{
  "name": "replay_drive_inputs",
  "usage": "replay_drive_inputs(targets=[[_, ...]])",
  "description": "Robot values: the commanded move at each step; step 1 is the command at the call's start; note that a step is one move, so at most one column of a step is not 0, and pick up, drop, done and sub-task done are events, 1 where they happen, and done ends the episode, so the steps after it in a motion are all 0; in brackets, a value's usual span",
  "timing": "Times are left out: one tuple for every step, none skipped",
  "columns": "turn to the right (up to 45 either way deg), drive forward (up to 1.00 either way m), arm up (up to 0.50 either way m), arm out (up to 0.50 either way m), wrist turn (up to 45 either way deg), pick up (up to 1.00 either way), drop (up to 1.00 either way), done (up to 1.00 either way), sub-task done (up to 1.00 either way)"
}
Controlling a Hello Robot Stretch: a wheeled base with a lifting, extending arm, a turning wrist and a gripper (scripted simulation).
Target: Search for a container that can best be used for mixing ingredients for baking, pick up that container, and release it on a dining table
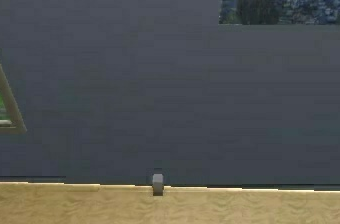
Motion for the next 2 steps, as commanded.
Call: replay_drive_inputs(targets=[[-45.0, 0.0, 0.0, 0.0, 0.0, 0.0, 0.0, 0.0, 0.0], [-39.0, 0.0, 0.0, 0.0, 0.0, 0.0, 0.0, 0.0, 0.0]])
